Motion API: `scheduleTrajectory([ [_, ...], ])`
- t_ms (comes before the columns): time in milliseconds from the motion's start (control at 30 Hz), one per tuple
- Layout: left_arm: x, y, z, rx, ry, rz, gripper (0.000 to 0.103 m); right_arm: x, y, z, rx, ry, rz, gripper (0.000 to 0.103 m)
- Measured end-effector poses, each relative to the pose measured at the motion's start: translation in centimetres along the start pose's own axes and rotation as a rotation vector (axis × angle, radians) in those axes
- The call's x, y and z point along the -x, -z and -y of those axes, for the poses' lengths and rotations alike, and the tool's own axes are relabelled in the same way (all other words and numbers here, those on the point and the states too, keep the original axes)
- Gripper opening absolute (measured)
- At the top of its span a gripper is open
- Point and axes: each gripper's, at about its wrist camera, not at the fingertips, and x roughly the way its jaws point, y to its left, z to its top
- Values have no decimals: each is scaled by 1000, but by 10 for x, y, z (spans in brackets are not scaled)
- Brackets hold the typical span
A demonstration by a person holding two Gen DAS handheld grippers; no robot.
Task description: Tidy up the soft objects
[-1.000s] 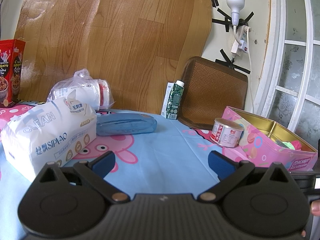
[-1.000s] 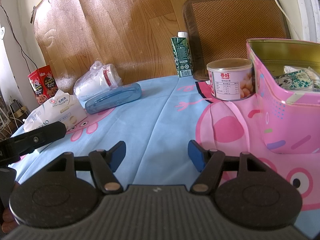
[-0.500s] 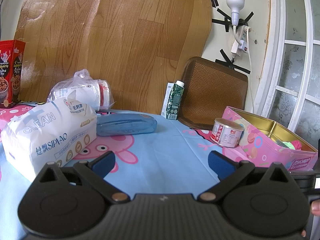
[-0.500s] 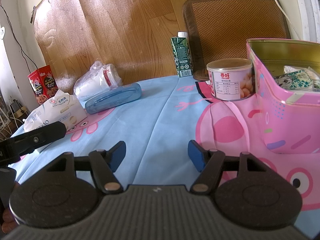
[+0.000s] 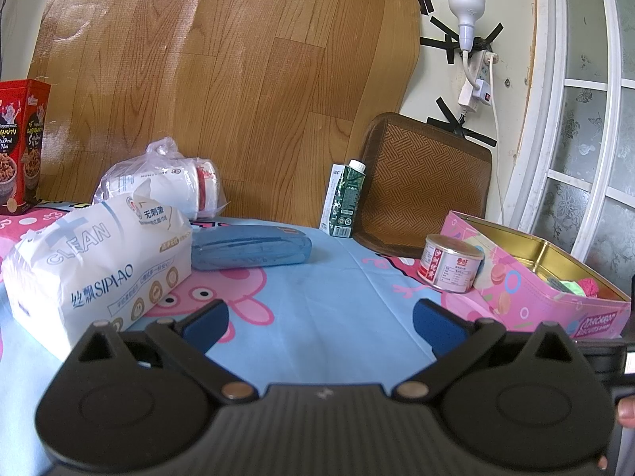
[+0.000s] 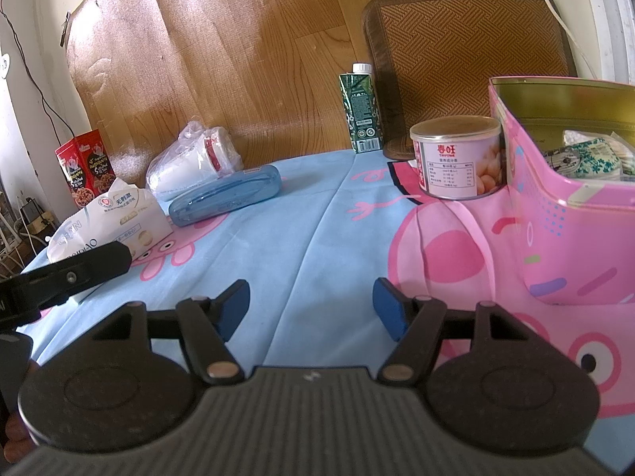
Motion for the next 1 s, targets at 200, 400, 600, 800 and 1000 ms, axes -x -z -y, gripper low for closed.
scheduleTrajectory([
  [200,0,0,0,0,0,0,103,0,0,0,0,0,0,71],
  [400,0,0,-1,2,-3,2,103,0,0,-1,4,3,0,71],
  [600,3,-2,-8,34,-19,21,103,-12,-17,-10,72,-4,25,71],
  [800,3,-4,-12,57,-9,23,103,-69,-67,-35,185,-41,9,71],
  [1000,1,-5,-16,77,7,17,103,-158,-128,-59,129,-66,-103,71],
])
